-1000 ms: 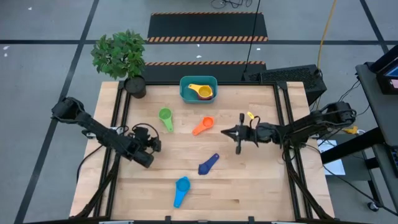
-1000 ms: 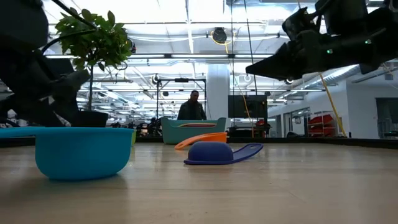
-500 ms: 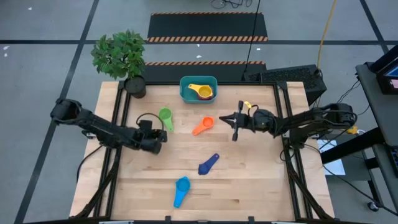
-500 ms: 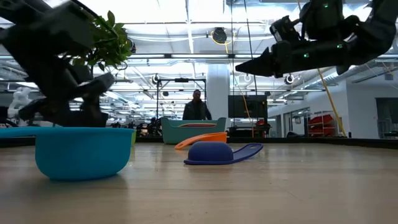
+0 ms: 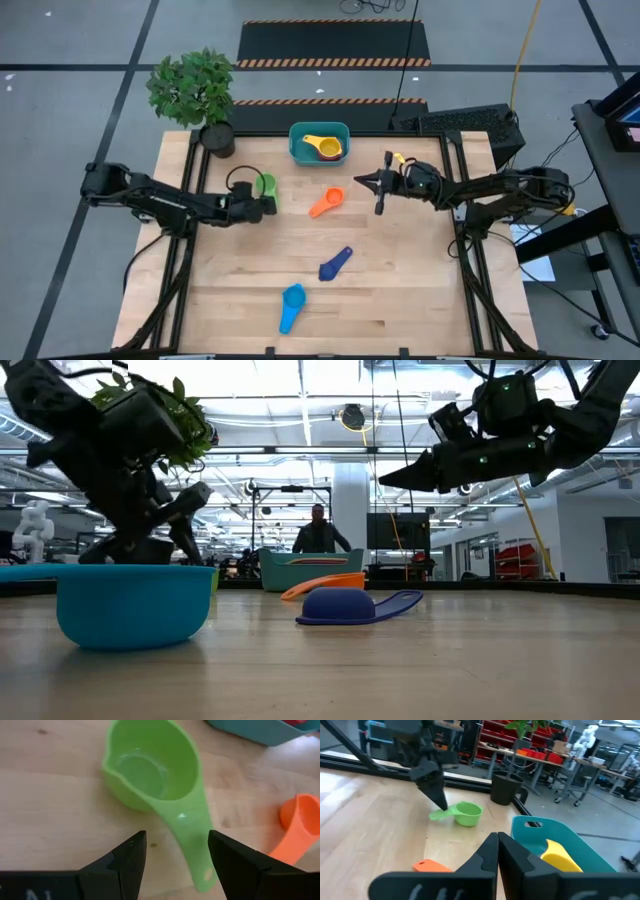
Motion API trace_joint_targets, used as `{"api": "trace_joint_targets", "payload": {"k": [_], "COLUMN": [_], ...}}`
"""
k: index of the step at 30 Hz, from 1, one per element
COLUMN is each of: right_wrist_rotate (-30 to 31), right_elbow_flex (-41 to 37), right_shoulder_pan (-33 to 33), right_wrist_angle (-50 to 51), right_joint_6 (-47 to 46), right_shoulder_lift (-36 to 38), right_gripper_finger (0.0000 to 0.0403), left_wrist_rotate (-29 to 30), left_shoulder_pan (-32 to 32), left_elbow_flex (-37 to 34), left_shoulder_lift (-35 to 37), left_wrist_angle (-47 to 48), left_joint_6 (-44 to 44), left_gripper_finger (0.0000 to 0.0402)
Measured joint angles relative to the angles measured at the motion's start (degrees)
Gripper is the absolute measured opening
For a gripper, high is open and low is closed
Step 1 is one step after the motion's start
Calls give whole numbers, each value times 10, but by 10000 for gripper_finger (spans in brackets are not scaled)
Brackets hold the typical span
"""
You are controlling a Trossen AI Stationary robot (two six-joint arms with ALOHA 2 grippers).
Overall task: Nest measuring cups in basket
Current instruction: Stack the green measuring cup on top of the yellow measuring cup in the blue bin
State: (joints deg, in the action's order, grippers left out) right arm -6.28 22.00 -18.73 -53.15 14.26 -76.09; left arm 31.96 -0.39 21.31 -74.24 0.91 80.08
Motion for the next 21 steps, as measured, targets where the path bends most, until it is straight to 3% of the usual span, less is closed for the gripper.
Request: {"api": "trace_joint_targets", "payload": {"k": [12,21], "right_wrist_rotate": [-2,-2], "right_elbow_flex": [0,0], "right_shoulder_pan": [-1,-1], "right_wrist_angle": [7,2], "right_joint_6": [-1,-16], "right_shoulder_lift": [0,0], "right_gripper_finger": [0,0], "left_wrist_rotate": [-15,-17], "left_shoulder_pan": [0,0], "left_elbow_flex": [-100,-112], "left_shoulder_lift": [0,0], "left_wrist_angle": [-174,-268], "left_joint_6": [-11,-112], "left_gripper_finger": [216,216]}}
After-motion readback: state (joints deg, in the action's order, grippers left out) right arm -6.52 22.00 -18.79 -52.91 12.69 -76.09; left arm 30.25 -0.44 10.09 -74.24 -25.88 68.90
